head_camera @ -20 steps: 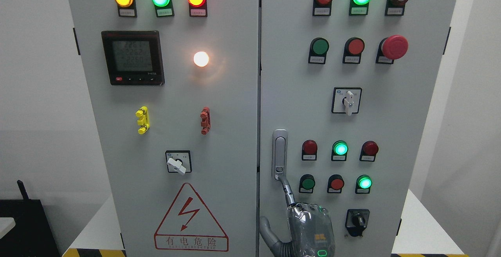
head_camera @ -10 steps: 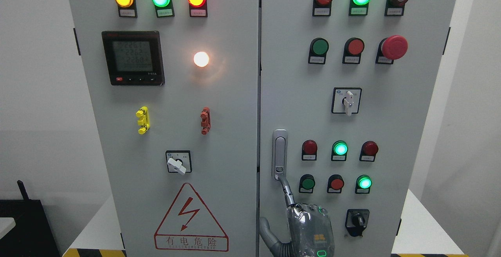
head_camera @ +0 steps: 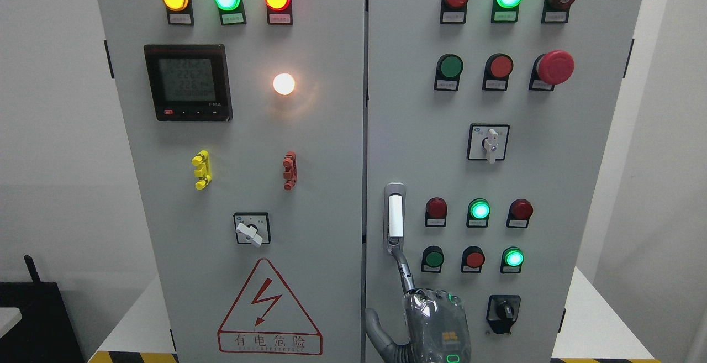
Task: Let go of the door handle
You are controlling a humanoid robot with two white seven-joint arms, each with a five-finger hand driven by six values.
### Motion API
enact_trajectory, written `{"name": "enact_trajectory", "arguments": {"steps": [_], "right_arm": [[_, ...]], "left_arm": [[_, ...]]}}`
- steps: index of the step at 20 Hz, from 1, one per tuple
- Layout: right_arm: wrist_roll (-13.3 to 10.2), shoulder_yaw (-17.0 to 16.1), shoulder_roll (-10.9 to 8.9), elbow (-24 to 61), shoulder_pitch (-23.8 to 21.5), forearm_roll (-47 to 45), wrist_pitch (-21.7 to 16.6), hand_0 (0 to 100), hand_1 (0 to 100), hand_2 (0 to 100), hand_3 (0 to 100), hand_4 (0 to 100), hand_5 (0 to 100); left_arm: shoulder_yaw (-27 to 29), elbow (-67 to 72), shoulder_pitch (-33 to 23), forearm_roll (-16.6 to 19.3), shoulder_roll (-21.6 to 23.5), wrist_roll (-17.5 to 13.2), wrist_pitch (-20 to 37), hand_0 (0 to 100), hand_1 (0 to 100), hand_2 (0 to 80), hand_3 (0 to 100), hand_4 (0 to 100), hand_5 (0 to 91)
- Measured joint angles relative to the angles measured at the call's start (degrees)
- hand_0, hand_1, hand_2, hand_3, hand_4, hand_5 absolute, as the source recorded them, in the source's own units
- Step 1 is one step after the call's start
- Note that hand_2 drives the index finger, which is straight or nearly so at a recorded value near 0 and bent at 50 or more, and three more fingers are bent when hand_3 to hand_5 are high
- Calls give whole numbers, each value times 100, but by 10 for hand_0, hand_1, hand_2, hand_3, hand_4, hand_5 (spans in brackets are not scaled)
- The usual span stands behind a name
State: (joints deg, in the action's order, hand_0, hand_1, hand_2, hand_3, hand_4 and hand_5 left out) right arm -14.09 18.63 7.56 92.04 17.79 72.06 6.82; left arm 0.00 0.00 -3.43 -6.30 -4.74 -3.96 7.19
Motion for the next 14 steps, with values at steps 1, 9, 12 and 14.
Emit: {"name": "enact_trajectory", "arguments": {"steps": [1,9,12,14], "right_arm": [[2,0,1,-1,-2,0,0,377,372,105,1000,1000,995],[24,0,0,20,7,-5,1,376,372,104,1000,1000,995],[42,1,0,44,3,-7,3,377,371,106,1000,1000,995],[18,0,0,69,-2,-7,4,376,371,107,1000,1000,995]], "left_arm": [[0,0,0,0,0,1,0,120,389,0,0,0,0],[0,0,0,1,0,6,0,120,389,0,0,0,0],[0,0,0,-1,0,6,0,120,389,0,0,0,0],[0,0,0,-1,0,6,0,120,389,0,0,0,0]]}}
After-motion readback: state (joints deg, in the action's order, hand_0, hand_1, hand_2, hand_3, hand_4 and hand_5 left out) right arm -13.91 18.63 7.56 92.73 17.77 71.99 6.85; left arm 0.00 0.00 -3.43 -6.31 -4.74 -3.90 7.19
